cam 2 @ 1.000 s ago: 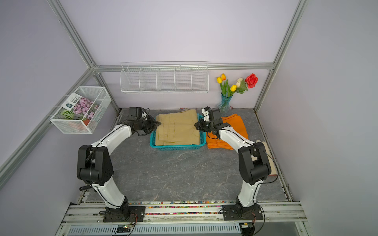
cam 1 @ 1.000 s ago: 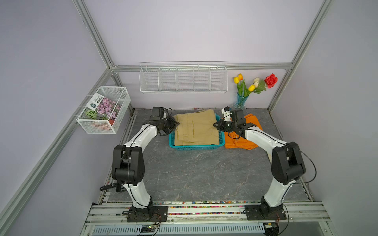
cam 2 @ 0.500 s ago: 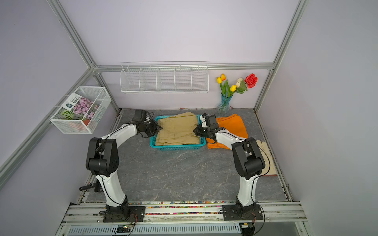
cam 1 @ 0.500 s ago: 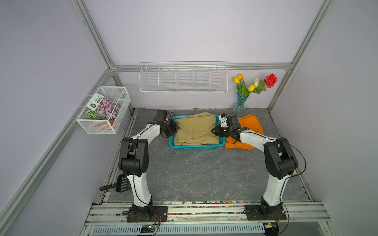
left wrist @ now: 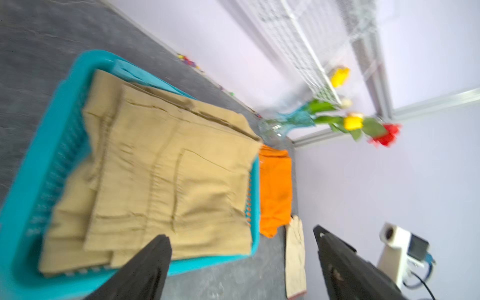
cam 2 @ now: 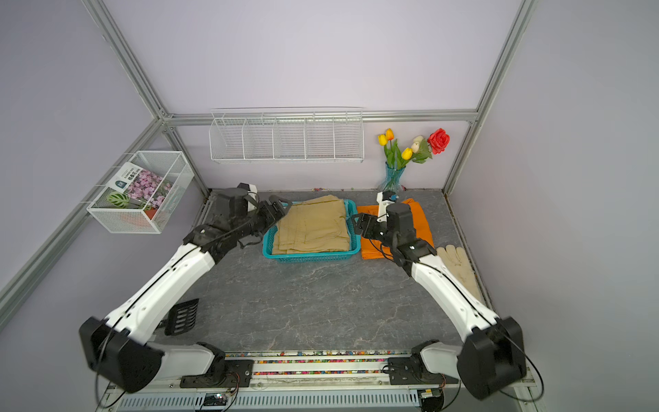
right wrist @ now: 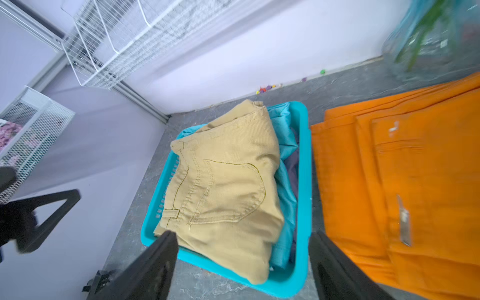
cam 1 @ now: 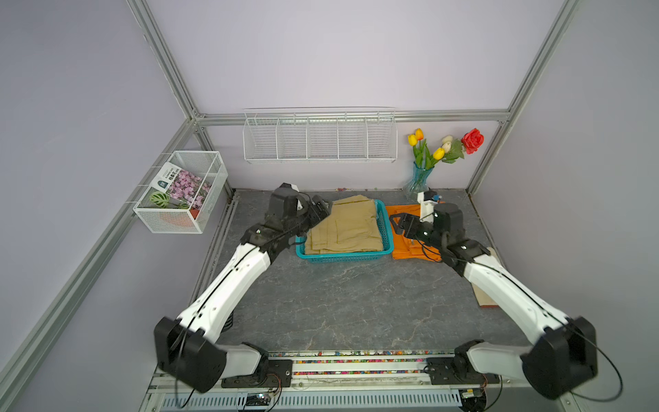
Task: Put the folded long pants in the basket
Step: Place the long pant in the basket, then pick up the long pant at the center of the board.
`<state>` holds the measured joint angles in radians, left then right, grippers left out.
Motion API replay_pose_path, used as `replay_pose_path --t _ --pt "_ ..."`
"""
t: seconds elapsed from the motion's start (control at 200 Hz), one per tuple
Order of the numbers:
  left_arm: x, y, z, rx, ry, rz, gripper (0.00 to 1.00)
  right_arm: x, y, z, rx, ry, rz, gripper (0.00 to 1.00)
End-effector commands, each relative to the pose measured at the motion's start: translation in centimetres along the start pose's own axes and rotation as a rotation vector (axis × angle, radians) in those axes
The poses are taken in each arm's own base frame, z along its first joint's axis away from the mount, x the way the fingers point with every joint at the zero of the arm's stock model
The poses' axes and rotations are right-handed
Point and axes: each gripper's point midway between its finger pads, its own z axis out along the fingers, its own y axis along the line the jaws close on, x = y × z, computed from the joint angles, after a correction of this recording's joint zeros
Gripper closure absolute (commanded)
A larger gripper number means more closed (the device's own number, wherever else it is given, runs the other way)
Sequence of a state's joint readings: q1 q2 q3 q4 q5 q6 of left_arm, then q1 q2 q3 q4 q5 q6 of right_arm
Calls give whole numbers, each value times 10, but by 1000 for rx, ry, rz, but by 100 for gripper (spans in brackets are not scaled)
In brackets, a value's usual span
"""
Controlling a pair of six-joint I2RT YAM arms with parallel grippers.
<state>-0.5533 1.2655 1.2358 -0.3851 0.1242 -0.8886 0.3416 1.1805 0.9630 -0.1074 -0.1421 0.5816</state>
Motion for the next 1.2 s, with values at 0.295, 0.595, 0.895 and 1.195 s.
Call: replay_pose_path --t 0.295,0.595,0.895,1.195 --pt "192 14 35 59 197 2 10 92 -108 -74 339 -91 284 2" --pt "204 45 13 -2 187 -17 12 138 -185 -47 405 -105 580 2" --pt "218 96 -26 -15 184 -45 12 138 -241 8 490 -21 714 2" --pt "202 112 -49 -25 114 -50 11 145 -254 61 379 42 744 52"
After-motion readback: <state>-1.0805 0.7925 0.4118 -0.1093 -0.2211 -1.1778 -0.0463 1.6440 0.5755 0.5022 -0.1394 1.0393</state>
